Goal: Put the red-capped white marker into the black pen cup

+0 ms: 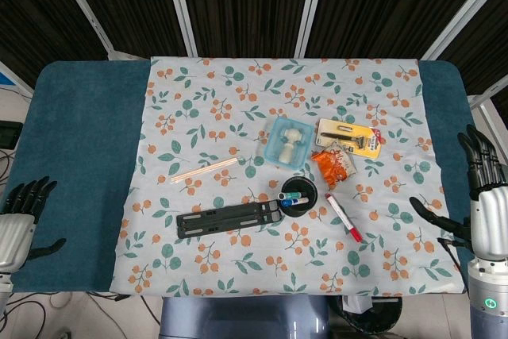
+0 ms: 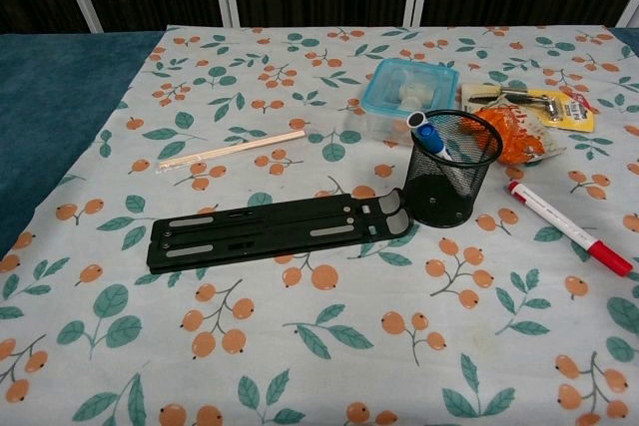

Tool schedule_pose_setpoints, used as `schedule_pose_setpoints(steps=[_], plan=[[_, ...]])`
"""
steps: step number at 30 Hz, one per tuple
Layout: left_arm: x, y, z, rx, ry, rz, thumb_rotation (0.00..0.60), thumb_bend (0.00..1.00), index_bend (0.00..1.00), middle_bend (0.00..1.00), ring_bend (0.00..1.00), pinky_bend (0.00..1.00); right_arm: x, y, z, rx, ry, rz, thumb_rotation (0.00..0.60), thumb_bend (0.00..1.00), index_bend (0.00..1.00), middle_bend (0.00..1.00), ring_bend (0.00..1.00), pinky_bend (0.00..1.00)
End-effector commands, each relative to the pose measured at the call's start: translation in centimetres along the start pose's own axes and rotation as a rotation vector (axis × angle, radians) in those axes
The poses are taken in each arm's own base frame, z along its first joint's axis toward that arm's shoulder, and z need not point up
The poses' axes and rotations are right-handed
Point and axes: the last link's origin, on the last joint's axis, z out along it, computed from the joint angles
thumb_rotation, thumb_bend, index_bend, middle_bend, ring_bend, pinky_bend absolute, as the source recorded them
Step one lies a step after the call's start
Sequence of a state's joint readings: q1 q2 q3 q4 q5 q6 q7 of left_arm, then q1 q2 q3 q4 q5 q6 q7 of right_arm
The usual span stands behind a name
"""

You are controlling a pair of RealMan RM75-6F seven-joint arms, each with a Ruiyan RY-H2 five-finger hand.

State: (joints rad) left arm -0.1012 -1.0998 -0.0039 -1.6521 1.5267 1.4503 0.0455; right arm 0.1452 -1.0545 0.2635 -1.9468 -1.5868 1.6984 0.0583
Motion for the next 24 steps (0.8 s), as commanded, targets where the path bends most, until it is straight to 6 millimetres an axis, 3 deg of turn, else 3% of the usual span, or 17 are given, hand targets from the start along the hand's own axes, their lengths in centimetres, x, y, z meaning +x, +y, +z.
schedule_pose_setpoints(steps=[1, 24], plan=[[0.03, -0.03, -0.02, 0.001, 0.001, -0.001, 0.6, 0.0, 0.0, 0.0, 0.0, 0.0, -0.04, -0.02, -0.02, 0.0, 0.0, 0.0, 0.6, 0.07, 0.0, 0.0, 0.0, 0.17], [-0.04, 0.05, 0.07, 0.0, -0.001, 0.003, 0.6, 0.0, 0.0, 0.0, 0.0, 0.0, 0.09, -0.24, -0.19, 0.012, -0.002, 0.004, 0.6, 0.06, 0.0, 0.0, 0.0, 0.17]])
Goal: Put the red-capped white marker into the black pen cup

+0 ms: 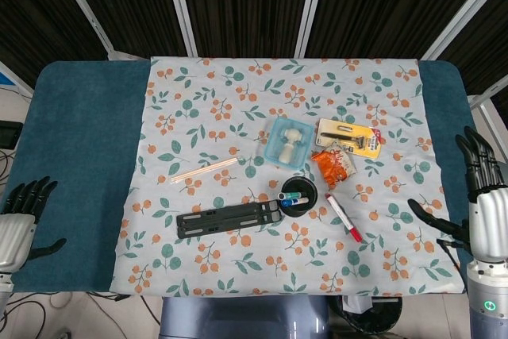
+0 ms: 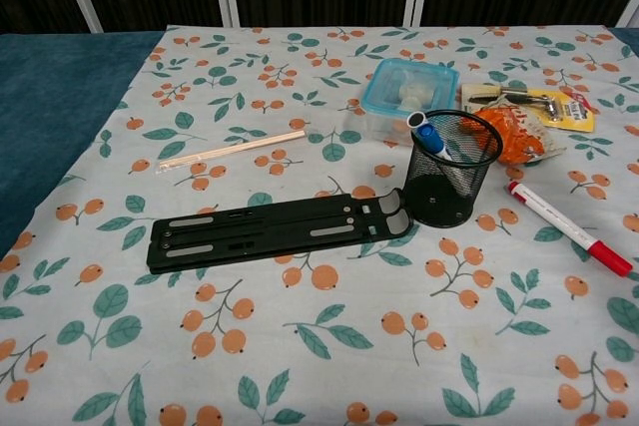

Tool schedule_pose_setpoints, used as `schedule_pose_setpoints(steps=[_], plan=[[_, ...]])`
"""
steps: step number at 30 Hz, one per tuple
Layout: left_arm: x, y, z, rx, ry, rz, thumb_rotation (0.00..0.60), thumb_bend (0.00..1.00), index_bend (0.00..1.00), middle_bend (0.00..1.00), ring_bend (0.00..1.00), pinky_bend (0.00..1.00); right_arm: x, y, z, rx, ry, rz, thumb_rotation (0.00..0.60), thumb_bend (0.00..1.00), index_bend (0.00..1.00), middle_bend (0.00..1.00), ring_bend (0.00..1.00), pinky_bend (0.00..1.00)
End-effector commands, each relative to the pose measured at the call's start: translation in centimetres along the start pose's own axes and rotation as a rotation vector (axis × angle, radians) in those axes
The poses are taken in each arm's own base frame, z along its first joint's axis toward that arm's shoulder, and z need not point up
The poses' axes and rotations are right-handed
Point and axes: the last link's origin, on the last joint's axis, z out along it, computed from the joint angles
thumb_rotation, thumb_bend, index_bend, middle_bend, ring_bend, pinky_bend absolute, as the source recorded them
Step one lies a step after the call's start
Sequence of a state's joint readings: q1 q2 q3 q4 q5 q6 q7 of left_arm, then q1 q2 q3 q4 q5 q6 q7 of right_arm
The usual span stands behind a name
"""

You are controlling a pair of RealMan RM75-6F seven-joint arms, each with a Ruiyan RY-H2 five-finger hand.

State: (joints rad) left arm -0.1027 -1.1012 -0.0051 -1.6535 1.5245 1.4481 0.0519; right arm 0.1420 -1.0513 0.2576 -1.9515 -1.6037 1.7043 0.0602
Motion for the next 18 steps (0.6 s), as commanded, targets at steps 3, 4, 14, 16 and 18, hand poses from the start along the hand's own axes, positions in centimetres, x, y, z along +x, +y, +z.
schedule_pose_setpoints(steps=[3, 4, 14, 16, 18], plan=[[0.0, 0.0, 0.0, -0.001, -0.003, 0.001, 0.6, 0.0, 0.0, 0.0, 0.0, 0.0, -0.1, 0.0, -0.1, -0.002, -0.006, -0.002, 0.6, 0.06, 0.0, 0.0, 0.0, 0.17], [0.0, 0.0, 0.0, 0.0, -0.002, 0.001, 0.6, 0.0, 0.0, 0.0, 0.0, 0.0, -0.2, 0.0, -0.1, -0.003, -0.01, -0.001, 0.6, 0.06, 0.0, 0.0, 0.0, 0.17], [0.0, -0.1, -0.1, 0.007, -0.005, -0.007, 0.6, 0.0, 0.0, 0.0, 0.0, 0.0, -2.4, 0.0, -1.5, -0.025, -0.129, -0.046, 0.6, 0.06, 0.0, 0.0, 0.0, 0.17], [0.0, 0.0, 0.0, 0.009, -0.007, -0.008, 0.6, 0.0, 0.0, 0.0, 0.0, 0.0, -3.3, 0.1, -1.9, -0.046, -0.175, -0.056, 0.6, 0.06, 0.0, 0.0, 0.0, 0.17], [0.0, 0.0, 0.0, 0.009, -0.006, -0.008, 0.6, 0.0, 0.0, 0.0, 0.0, 0.0, -4.3, 0.2, -2.4, -0.085, -0.226, -0.06, 0.6, 0.06, 0.0, 0.0, 0.0, 0.17]])
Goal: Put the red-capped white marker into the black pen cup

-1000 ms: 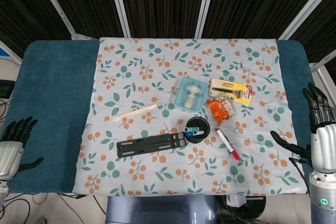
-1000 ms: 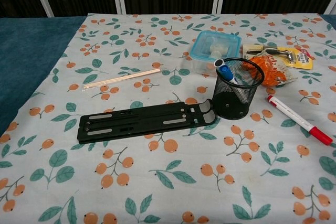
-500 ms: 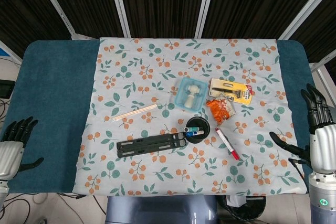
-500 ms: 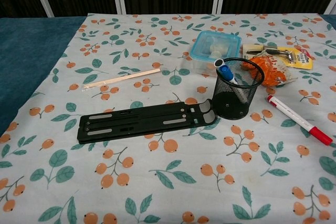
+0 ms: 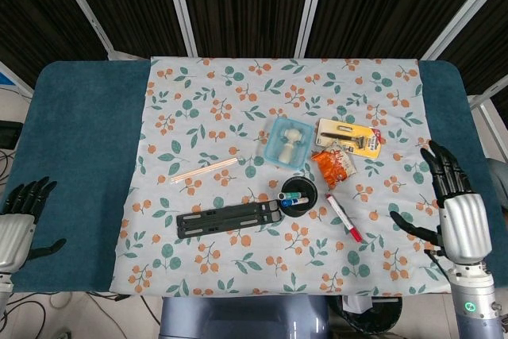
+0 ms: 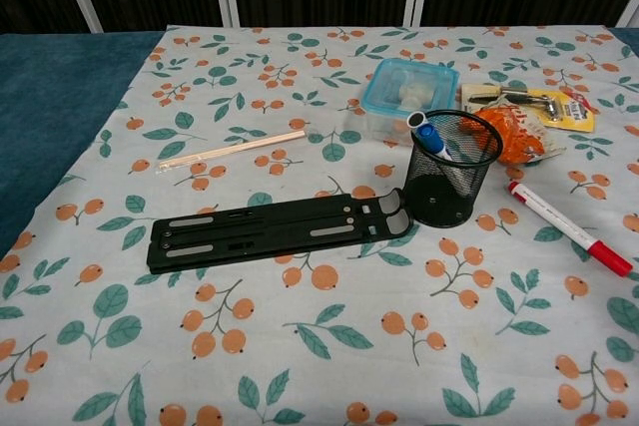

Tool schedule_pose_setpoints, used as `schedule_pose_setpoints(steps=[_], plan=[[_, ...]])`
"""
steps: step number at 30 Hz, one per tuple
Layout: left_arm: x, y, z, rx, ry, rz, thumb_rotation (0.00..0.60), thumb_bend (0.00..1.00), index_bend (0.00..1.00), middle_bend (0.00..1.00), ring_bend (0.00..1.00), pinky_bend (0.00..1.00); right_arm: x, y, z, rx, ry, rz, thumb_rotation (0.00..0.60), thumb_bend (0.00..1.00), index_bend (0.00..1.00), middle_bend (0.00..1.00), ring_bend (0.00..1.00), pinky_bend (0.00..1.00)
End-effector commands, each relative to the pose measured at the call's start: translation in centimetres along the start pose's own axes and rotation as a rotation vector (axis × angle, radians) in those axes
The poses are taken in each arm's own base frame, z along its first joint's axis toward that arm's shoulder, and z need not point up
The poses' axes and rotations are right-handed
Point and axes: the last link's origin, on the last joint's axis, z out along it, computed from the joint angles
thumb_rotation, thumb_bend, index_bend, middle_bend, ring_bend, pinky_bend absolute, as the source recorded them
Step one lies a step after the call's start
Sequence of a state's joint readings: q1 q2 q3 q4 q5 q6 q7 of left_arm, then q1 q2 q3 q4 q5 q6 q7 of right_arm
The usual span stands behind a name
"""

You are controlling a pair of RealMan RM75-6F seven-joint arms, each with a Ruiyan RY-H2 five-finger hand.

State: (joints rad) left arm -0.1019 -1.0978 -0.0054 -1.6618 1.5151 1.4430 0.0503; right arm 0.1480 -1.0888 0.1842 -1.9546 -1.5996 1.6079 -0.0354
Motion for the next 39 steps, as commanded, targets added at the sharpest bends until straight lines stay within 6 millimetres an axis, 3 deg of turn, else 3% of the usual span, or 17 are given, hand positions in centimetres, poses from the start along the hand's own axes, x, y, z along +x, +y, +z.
schedule_pose_setpoints(steps=[1, 6, 9, 18, 26, 39], plan=[[0.0, 0.0, 0.0, 0.002, -0.001, -0.002, 0.6, 0.0, 0.0, 0.0, 0.0, 0.0, -2.0, 0.1, -0.6, -0.066, -0.098, 0.001, 0.6, 0.06, 0.0, 0.0, 0.0, 0.17], [0.0, -0.1, 0.1, 0.005, -0.006, -0.008, 0.6, 0.0, 0.0, 0.0, 0.0, 0.0, -5.2, 0.6, -1.4, -0.157, -0.23, -0.036, 0.6, 0.07, 0.0, 0.0, 0.0, 0.17], [0.0, 0.0, 0.1, 0.002, -0.009, -0.011, 0.6, 0.0, 0.0, 0.0, 0.0, 0.0, -7.1, 0.9, -1.9, -0.185, -0.28, -0.094, 0.6, 0.09, 0.02, 0.05, 0.0, 0.17], [0.0, -0.1, 0.3, 0.005, -0.018, -0.019, 0.6, 0.0, 0.0, 0.0, 0.0, 0.0, -11.4, 1.2, -3.1, -0.239, -0.352, -0.177, 0.6, 0.12, 0.25, 0.27, 0.05, 0.17], [0.1, -0.1, 0.4, 0.009, -0.021, -0.035, 0.6, 0.0, 0.0, 0.0, 0.0, 0.0, -15.9, 0.4, -2.9, -0.261, -0.401, -0.182, 0.6, 0.15, 0.31, 0.28, 0.05, 0.17], [0.3, -0.3, 0.6, 0.016, -0.018, -0.056, 0.6, 0.03, 0.0, 0.0, 0.0, 0.0, -18.7, 0.6, -1.3, -0.31, -0.4, -0.198, 0.6, 0.19, 0.38, 0.32, 0.07, 0.17]])
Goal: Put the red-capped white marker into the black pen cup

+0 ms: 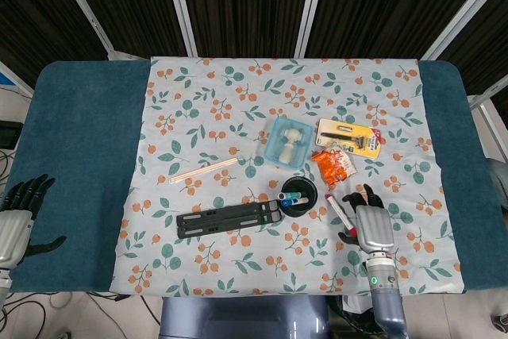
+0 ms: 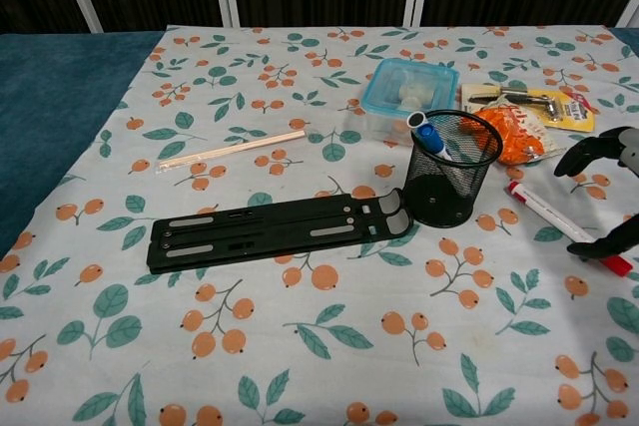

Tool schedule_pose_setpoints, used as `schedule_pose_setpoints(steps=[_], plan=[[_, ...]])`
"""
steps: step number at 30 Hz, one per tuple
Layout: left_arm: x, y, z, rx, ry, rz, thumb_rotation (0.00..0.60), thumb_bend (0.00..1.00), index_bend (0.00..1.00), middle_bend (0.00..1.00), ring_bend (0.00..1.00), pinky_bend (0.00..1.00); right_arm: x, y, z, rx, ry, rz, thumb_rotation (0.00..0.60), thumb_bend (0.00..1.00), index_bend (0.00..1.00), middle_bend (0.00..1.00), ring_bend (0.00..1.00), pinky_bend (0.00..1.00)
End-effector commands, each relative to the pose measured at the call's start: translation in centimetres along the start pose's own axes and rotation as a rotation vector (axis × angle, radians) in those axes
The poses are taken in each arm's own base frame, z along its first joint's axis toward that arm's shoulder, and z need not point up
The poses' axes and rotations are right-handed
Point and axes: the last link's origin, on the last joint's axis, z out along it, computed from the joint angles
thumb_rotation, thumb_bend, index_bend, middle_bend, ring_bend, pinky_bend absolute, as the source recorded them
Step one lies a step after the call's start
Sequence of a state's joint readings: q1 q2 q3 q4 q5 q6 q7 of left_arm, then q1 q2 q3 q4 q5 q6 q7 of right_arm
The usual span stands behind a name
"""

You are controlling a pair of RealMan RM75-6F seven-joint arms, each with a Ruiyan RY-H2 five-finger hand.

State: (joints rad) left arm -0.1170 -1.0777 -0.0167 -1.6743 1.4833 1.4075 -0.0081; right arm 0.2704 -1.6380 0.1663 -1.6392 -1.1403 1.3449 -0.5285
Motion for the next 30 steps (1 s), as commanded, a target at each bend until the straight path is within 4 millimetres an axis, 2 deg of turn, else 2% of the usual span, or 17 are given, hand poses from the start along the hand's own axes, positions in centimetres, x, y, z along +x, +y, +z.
schedule_pose_setpoints(steps=[1, 6, 14, 30], plan=[[0.0, 0.0, 0.0, -0.001, 0.001, -0.002, 0.6, 0.03, 0.0, 0.0, 0.0, 0.0, 0.0, -0.2, 0.4, -0.004, 0.01, 0.002, 0.6, 0.2, 0.4, 0.34, 0.08, 0.17], [0.0, 0.0, 0.0, -0.005, -0.002, -0.003, 0.6, 0.03, 0.0, 0.0, 0.0, 0.0, -0.2, -0.1, 0.6, -0.019, 0.007, 0.005, 0.6, 0.21, 0.45, 0.38, 0.09, 0.17], [0.1, 0.0, -0.1, -0.005, -0.005, -0.007, 0.6, 0.03, 0.0, 0.0, 0.0, 0.0, -1.1, 0.2, 1.1, -0.049, -0.019, 0.014, 0.6, 0.22, 0.46, 0.38, 0.09, 0.17], [0.1, 0.0, 0.0, 0.002, -0.008, -0.012, 0.6, 0.03, 0.0, 0.0, 0.0, 0.0, -1.8, 1.0, 1.1, -0.084, -0.054, -0.002, 0.6, 0.34, 0.52, 0.41, 0.09, 0.17]])
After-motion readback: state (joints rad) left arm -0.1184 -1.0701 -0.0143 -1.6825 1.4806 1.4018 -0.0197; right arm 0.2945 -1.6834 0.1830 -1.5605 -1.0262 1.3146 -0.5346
